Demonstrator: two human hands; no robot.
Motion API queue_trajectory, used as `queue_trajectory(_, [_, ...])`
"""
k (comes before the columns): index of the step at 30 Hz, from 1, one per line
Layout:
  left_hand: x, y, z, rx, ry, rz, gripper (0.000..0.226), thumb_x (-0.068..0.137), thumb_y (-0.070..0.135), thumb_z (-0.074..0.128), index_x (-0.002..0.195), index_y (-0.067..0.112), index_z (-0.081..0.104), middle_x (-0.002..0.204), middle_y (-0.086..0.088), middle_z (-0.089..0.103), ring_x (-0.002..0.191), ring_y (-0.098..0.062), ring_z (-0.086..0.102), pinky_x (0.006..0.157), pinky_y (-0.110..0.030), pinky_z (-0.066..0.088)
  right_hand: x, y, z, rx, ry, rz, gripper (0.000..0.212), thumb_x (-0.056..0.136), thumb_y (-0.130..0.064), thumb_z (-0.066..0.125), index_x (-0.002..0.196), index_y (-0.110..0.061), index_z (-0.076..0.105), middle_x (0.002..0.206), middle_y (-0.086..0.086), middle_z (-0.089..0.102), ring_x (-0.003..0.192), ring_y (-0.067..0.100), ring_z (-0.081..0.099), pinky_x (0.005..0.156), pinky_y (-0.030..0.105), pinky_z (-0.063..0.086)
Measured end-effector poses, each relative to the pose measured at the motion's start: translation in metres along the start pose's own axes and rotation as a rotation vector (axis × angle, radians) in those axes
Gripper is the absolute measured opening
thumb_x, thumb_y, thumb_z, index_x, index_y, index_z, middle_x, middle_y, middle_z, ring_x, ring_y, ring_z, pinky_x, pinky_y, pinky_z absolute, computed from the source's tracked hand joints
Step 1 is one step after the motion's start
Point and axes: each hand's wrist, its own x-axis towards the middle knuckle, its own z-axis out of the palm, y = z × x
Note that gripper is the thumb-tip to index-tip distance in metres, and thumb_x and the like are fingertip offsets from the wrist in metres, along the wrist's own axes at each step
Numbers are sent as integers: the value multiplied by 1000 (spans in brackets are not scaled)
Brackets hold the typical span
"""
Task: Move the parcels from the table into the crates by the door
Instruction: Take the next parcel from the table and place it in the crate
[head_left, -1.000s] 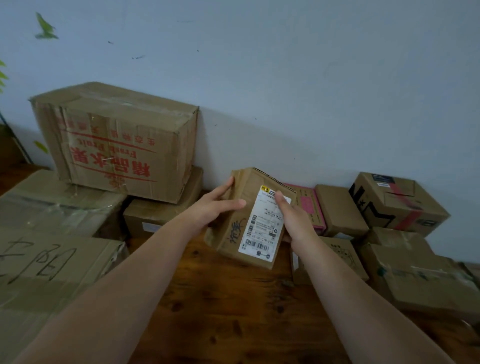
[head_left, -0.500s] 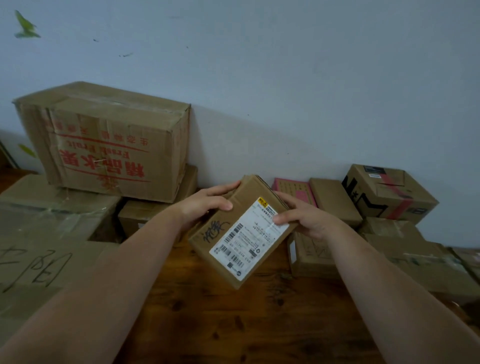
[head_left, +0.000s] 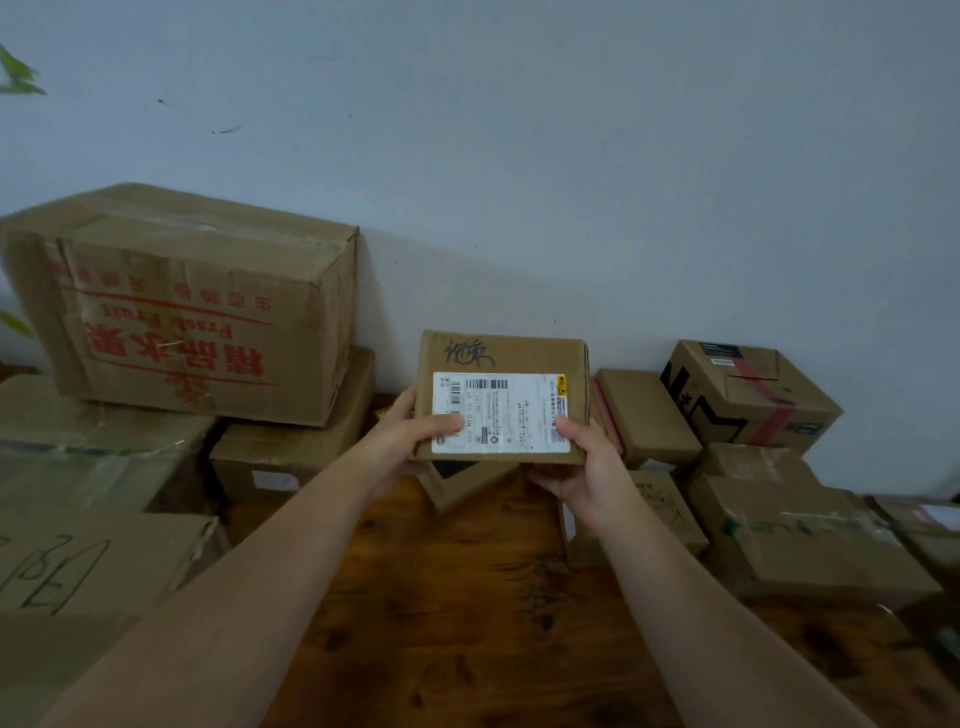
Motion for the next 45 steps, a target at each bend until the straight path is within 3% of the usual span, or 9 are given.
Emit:
queue_trajectory(6, [7,-1,6,-29,-38,32,67,69,3,74,125,28,48,110,-5,68,90,-23,70,75,-39,57,-14,-3,-22,-58,60,-11,65,74,-17,69,133,-27,44,106,5,73,97,26,70,74,43,55])
queue_trajectory(9, [8,-8,23,-29,-103,32,82,52,3,80,126,26,50,114,-9,67,95,-28,68,80,-41,55,-22,-7,-38,-90,132,-51,54,81,-15,66,130,-26,48,100,2,74,92,25,71,71,42,56])
queue_trajectory(12, [6,-17,42,-55,-137,10,83,50,3,79,124,26,51,113,-9,67,92,-28,69,72,-37,57,-37,-4,-56,-70,185,-78,65,69,-18,72,129,-23,49,104,5,73,96,30,69,81,50,54])
queue_trajectory(19, [-9,-29,121,-49,-157,21,54,69,7,74,115,27,54,113,-10,66,91,-27,69,79,-41,55,-92,-11,-120,2,287,-117,61,76,-18,69,133,-20,47,115,10,69,103,33,66,87,54,52])
queue_trajectory(23, [-26,-38,200,-23,-222,25,50,69,8,75,110,30,55,108,-9,68,87,-25,71,70,-37,57,-142,-35,-185,1,323,-177,75,61,-26,74,132,-21,48,114,10,70,103,33,66,91,58,50])
queue_trajectory(31, [-68,-96,413,-13,-358,-7,44,76,5,68,116,21,56,103,-7,71,86,-25,71,65,-33,56,-273,-74,-361,82,469,-228,72,71,-20,72,137,-16,43,118,15,66,105,34,65,93,55,49])
queue_trajectory(35, [-87,-126,512,-16,-403,-68,40,78,5,67,115,15,58,101,-11,72,88,-28,70,74,-39,56,-336,-82,-438,111,588,-244,64,83,-12,67,139,-21,38,119,13,66,102,33,67,89,55,52])
queue_trajectory(41, [-77,-151,631,-19,-416,-98,36,77,11,71,112,11,59,88,-8,74,80,-23,71,66,-32,57,-371,-96,-530,249,673,-295,86,62,-21,76,139,-26,38,117,12,67,101,34,67,87,58,52])
queue_trajectory(45, [-44,-178,689,46,-389,-184,39,77,26,72,113,20,60,99,-5,71,105,-26,61,98,-46,40,-363,-102,-594,323,719,-278,85,65,-20,76,140,-24,37,109,9,71,95,31,70,73,48,59])
